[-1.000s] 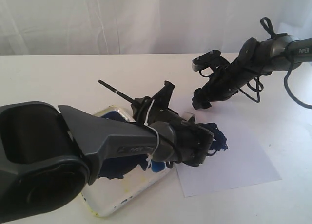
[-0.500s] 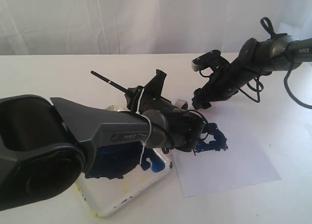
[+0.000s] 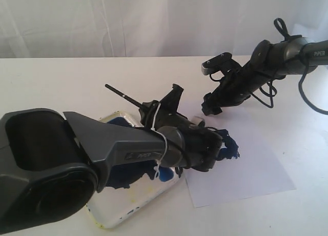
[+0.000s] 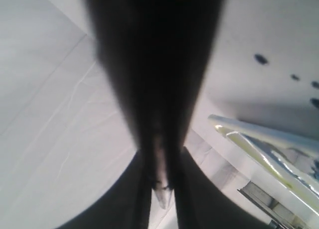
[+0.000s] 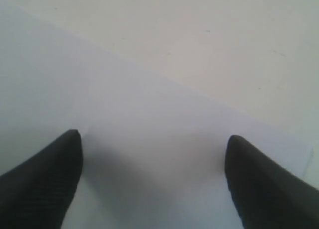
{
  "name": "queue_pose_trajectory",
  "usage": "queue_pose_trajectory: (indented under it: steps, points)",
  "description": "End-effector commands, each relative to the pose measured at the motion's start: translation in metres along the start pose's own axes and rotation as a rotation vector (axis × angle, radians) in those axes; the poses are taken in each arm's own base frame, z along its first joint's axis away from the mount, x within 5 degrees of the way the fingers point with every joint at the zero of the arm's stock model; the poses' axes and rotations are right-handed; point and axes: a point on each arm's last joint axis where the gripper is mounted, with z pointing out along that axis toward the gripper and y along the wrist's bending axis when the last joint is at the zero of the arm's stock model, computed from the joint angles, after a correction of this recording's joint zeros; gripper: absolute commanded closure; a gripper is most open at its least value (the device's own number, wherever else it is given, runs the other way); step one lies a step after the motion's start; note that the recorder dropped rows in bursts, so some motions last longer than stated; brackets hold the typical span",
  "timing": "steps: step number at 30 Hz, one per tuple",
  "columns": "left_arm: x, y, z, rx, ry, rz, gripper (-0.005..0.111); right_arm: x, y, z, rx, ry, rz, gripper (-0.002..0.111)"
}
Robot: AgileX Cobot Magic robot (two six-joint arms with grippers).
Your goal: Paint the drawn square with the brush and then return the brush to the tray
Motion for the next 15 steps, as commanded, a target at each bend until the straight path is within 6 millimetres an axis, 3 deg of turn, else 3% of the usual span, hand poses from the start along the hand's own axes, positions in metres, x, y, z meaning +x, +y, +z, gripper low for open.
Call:
queue_pose_trajectory:
  steps: [1,15]
  points:
    - [-0.008,-0.008,-0.001,-0.002,0.025,0.026,0.107,0.014,0.001,0.013,-0.022,0.068,-0.012,0.035]
    - [-0.014,0.012,-0.022,-0.119,-0.028,-0.076,0.107,0.014,0.001,0.013,-0.019,0.064,-0.012,0.035]
